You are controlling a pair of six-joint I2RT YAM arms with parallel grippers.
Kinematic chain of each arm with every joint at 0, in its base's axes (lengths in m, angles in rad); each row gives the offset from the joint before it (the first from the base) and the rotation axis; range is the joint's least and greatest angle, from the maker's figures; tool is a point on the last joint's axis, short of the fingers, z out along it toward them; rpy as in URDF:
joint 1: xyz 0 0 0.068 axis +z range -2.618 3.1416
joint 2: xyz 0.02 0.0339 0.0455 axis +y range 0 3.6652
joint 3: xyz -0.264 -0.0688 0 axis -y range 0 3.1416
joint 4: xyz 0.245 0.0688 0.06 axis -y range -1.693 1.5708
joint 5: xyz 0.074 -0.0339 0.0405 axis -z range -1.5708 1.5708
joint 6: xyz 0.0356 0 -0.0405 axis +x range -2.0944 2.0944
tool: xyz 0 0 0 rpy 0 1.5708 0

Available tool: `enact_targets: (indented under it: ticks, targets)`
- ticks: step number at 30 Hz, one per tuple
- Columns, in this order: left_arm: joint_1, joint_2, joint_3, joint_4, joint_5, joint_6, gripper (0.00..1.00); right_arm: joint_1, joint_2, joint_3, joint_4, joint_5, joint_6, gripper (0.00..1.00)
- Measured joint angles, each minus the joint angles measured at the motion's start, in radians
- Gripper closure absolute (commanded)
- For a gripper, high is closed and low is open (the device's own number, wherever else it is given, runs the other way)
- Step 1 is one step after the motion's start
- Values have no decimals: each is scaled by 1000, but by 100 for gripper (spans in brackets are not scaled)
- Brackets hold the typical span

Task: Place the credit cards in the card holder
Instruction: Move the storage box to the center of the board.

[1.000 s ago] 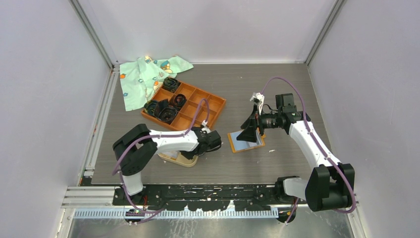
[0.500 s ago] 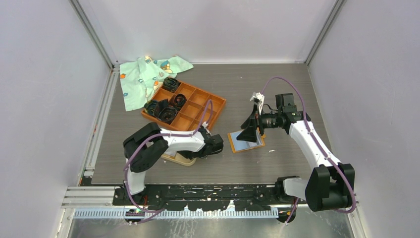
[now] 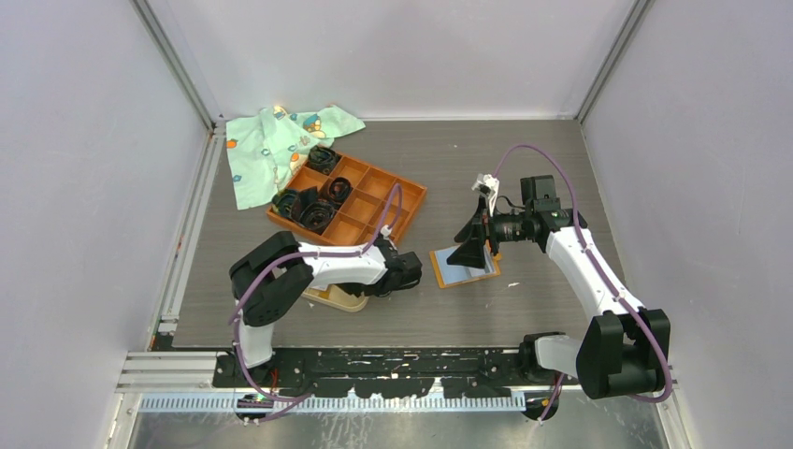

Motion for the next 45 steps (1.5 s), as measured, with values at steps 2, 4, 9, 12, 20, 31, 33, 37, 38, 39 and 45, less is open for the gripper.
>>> enact_targets:
  ticks: [2, 4, 9, 12, 20, 31, 33, 37, 38, 39, 45]
  targets:
    - [-2, 0, 4, -12, -7, -4, 86, 0, 0, 1, -3, -2, -3, 0]
    - [-5, 0, 10, -27, -15, -11, 86, 0, 0, 1, -7, -3, -4, 0]
    - [-7, 0, 31, -60, -42, -27, 86, 0, 0, 2, -15, -4, -8, 0]
    - [-10, 0, 35, -73, -52, -33, 86, 0, 0, 3, -18, -5, -10, 1]
    - [-12, 0, 43, -102, -68, -52, 84, 0, 0, 3, -29, -11, -13, 1]
    - [-10, 0, 48, -104, -73, -51, 82, 0, 0, 18, -45, -18, -33, 0]
    - [-10, 0, 48, -93, -63, -43, 79, 0, 0, 18, -47, -19, -35, 1]
    - [-10, -13, 34, -68, -29, -40, 65, 0, 0, 18, -53, -19, -42, 0]
    - [-10, -36, 22, -55, -15, -41, 61, 1, 0, 18, -54, -18, -44, 1]
    - [-7, -76, 7, -40, 1, -37, 59, 3, 0, 18, -55, -18, -46, 1]
    - [165, -547, -161, 205, 321, 39, 69, 40, -4, 18, -61, -5, -63, 0]
